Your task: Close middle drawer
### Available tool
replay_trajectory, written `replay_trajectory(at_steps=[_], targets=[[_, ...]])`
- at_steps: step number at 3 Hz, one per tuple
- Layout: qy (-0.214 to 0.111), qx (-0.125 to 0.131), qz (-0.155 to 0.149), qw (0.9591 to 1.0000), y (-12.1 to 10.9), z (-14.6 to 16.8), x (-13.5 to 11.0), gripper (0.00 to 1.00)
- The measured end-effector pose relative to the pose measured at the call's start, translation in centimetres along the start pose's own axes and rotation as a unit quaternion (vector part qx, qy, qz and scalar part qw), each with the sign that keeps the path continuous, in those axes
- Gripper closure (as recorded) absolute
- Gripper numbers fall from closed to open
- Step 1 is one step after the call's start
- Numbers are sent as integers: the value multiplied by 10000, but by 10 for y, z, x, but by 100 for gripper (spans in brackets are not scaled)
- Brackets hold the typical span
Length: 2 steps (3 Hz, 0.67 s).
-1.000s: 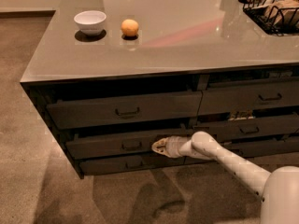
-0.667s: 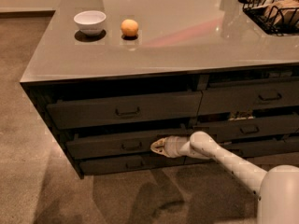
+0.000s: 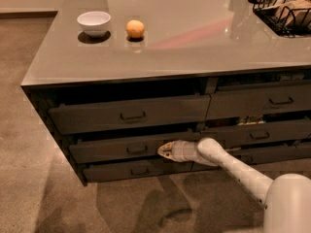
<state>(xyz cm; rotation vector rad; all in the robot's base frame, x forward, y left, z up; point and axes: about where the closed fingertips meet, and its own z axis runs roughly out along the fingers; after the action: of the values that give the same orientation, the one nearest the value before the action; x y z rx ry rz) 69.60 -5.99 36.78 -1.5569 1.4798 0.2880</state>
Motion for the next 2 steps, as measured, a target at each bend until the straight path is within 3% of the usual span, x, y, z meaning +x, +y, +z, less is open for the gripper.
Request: replay_trajectory(at_steps=[1,2], targets=[[19,100,23,9999,-1,-1,5,100],[-48,122,44,9999,3,-5,3,100]])
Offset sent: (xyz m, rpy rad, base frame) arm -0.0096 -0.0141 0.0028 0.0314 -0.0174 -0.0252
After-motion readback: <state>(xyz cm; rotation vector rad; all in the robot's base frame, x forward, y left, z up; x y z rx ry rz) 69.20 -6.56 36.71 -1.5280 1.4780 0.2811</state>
